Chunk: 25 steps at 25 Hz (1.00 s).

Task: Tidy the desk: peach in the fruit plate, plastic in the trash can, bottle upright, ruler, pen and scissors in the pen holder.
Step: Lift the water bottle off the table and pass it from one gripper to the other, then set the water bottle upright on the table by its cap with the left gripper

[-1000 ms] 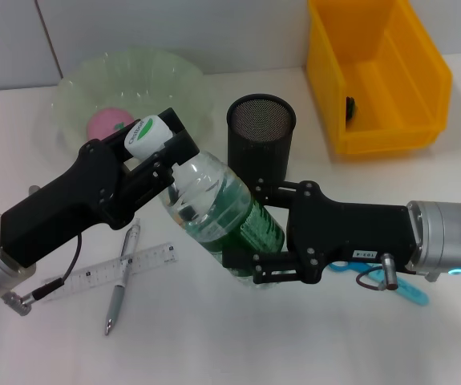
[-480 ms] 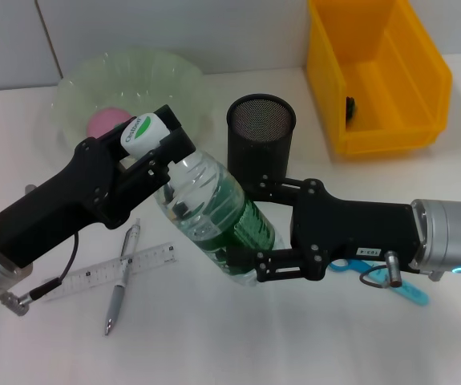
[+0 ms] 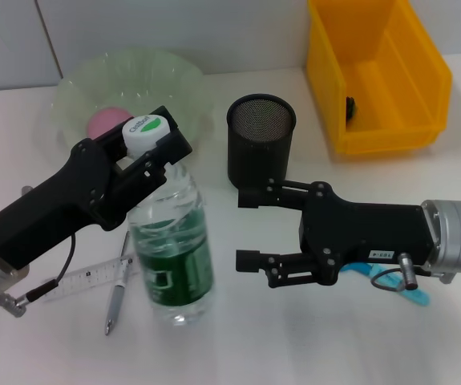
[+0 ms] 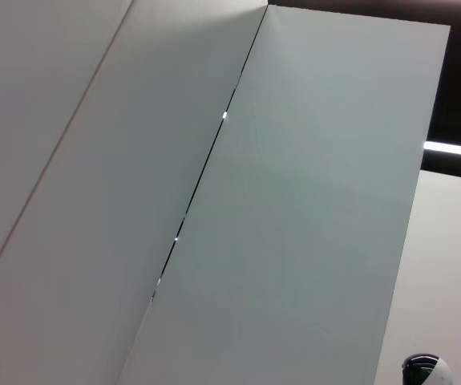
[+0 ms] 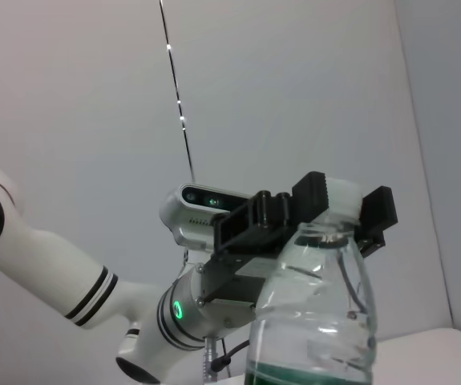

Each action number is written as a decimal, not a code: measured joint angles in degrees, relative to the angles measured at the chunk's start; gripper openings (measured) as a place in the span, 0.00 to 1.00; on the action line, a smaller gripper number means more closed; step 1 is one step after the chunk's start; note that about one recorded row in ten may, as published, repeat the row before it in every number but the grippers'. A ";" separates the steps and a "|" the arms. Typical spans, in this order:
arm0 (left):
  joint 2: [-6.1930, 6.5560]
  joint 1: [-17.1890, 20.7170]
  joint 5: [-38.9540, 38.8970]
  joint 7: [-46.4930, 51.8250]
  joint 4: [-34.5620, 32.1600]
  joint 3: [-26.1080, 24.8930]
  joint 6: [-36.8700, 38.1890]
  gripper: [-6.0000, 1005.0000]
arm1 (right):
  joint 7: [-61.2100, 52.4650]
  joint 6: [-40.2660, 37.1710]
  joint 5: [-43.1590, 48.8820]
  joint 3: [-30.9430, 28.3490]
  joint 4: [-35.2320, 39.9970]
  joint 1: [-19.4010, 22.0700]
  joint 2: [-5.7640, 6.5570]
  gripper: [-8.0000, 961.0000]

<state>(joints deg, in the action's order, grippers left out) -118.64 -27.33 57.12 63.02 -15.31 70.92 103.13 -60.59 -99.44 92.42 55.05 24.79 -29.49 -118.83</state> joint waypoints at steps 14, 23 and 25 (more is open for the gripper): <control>1.08 0.08 0.54 -3.59 -0.91 -0.10 -1.68 0.44 | -3.64 -0.20 -0.05 -3.46 7.92 7.23 0.74 0.86; 2.72 0.50 0.56 -7.18 -5.07 -0.50 -6.72 0.44 | -5.13 -3.04 0.04 -12.91 12.33 15.18 1.84 0.86; 2.74 0.50 0.58 -7.86 -5.74 -0.50 -8.17 0.44 | -5.14 -3.21 0.11 -13.14 12.34 15.51 1.88 0.86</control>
<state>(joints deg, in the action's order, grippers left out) -115.90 -26.82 57.70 55.17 -21.05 70.42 94.96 -65.72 -102.65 92.54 41.91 37.13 -13.98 -116.94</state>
